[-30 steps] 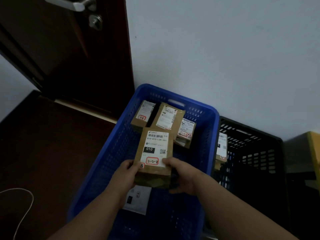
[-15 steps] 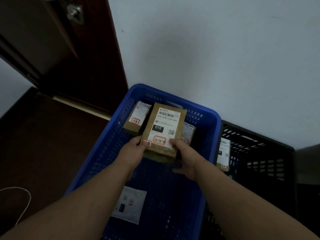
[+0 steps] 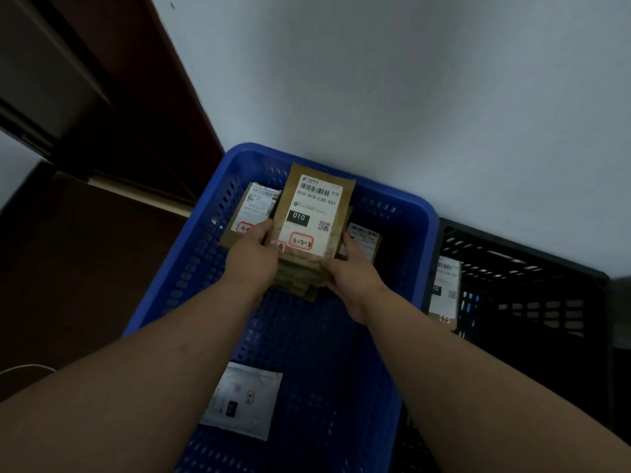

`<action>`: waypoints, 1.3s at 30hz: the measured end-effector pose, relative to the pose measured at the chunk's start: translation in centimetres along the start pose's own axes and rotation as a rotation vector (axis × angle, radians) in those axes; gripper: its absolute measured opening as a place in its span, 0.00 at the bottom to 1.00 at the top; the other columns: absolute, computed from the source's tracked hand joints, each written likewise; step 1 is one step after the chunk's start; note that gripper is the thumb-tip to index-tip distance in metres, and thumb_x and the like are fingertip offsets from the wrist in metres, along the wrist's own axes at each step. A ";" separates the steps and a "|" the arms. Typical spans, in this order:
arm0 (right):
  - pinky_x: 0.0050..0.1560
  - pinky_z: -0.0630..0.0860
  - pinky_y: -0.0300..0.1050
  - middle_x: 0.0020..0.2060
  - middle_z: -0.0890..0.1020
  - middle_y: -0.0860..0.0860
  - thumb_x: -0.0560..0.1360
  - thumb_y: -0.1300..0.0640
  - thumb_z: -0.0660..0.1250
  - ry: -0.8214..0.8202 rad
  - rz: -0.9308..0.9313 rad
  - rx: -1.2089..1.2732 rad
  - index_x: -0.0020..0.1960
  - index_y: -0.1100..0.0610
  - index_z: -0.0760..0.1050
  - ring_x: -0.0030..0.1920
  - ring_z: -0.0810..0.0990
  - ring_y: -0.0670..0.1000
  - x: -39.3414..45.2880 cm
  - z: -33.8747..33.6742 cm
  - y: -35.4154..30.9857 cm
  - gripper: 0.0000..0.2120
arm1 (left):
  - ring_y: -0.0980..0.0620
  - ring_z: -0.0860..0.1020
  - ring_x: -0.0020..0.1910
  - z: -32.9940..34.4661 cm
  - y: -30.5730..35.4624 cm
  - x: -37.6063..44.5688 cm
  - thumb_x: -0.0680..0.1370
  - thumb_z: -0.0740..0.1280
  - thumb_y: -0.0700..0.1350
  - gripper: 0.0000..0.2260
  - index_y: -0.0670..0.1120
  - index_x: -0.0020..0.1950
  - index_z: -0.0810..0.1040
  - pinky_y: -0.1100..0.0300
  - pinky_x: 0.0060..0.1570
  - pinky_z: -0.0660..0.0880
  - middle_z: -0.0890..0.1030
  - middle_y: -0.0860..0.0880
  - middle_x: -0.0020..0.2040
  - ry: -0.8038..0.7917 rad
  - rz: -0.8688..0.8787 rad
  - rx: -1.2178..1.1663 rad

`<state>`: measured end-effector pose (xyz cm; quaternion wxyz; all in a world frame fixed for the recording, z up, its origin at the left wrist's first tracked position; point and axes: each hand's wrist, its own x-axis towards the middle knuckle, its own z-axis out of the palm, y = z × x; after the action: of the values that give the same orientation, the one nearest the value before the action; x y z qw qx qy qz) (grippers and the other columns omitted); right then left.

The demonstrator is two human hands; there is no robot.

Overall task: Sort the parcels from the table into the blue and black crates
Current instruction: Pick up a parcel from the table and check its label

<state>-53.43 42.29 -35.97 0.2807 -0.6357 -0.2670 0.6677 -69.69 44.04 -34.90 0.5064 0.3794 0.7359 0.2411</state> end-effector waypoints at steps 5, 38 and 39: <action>0.64 0.76 0.50 0.61 0.78 0.48 0.76 0.60 0.70 -0.035 -0.015 -0.033 0.65 0.36 0.65 0.62 0.77 0.52 -0.3 -0.3 -0.8 0.27 | 0.52 0.79 0.57 -0.4 0.6 0.9 0.78 0.63 0.35 0.26 0.55 0.74 0.68 0.52 0.55 0.80 0.77 0.51 0.66 -0.041 -0.006 -0.016; 0.55 0.71 0.42 0.65 0.75 0.52 0.77 0.51 0.69 0.097 -0.006 -0.347 0.73 0.54 0.68 0.62 0.75 0.52 -24.6 -10.7 4.7 0.26 | 0.47 0.61 0.75 2.6 -0.3 -23.0 0.81 0.63 0.45 0.25 0.49 0.77 0.62 0.53 0.73 0.61 0.59 0.47 0.78 -0.248 0.340 0.521; 0.54 0.71 0.40 0.66 0.75 0.52 0.77 0.52 0.69 0.119 -0.033 -0.393 0.73 0.55 0.69 0.60 0.75 0.51 -26.0 -11.0 5.1 0.26 | 0.47 0.62 0.75 2.8 -0.2 -24.1 0.80 0.63 0.45 0.25 0.49 0.77 0.63 0.52 0.73 0.62 0.60 0.46 0.78 -0.264 0.368 0.545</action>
<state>-41.71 20.14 -21.98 0.1776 -0.7121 -0.3852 0.5594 -62.33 24.48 -22.56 0.4254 0.6546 0.6208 0.0719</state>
